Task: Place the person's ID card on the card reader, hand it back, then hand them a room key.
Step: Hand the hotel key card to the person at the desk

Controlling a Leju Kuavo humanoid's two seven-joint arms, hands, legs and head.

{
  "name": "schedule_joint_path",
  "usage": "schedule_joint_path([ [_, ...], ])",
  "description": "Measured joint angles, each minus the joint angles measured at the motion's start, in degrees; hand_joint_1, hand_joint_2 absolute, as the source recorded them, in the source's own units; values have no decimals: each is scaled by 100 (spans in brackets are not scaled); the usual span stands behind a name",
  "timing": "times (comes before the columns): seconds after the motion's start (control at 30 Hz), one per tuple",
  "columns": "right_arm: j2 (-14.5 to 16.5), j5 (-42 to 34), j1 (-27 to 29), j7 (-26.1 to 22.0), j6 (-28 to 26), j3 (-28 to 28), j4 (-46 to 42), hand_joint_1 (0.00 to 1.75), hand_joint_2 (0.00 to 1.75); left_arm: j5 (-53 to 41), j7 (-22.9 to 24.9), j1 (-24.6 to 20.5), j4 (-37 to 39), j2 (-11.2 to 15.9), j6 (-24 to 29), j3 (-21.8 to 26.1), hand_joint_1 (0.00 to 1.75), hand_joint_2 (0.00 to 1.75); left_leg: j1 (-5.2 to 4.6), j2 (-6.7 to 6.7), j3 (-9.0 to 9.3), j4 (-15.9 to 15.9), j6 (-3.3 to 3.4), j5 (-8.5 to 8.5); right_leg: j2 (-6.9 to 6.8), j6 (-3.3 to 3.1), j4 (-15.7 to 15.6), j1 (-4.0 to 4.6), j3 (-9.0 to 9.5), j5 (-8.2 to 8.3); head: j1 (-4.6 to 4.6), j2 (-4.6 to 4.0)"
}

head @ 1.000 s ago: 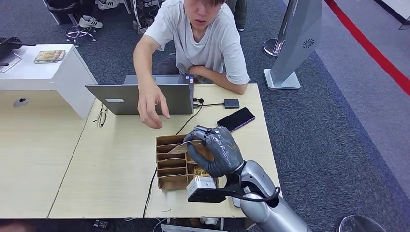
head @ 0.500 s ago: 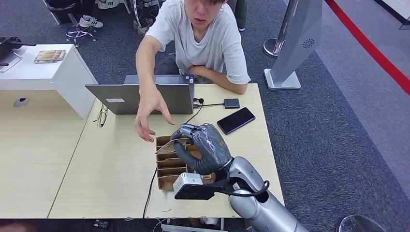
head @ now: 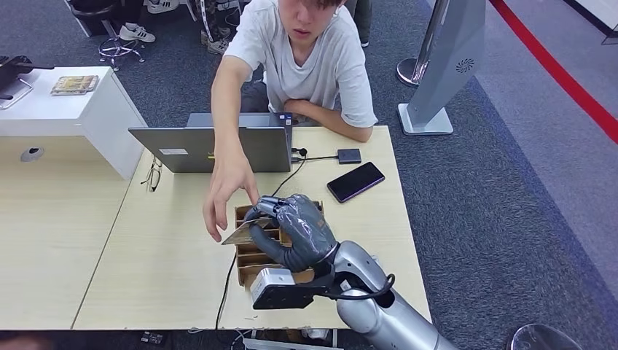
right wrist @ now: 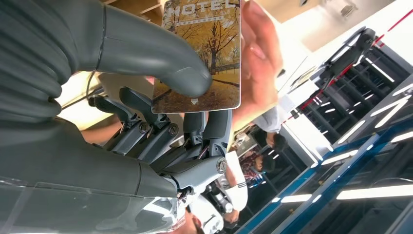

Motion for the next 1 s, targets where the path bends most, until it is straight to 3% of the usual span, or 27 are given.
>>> schedule_joint_path([
  [0.4, 92, 23, -95, 100, 110, 128, -2, 175, 175, -36, -16, -11, -25, 2, -34, -30, 0, 0, 0, 1, 1, 0, 0, 0, 1, 0, 0, 0, 0, 0, 0, 0],
  [0.57, 228, 359, -179, 387, 73, 316, -22, 175, 175, -148, 19, -48, -44, -37, -159, -85, 0, 0, 0, 0, 0, 0, 0, 0, 0, 0, 0, 0, 0, 0, 1, 0],
  [1.0, 431, 1765, -740, 1101, -834, 252, 459, 175, 175, -673, 295, -209, -44, -122, -376, -99, 0, 0, 0, 0, 1, 0, -1, 6, 0, -5, 0, 0, 0, 4, 1, 0],
])
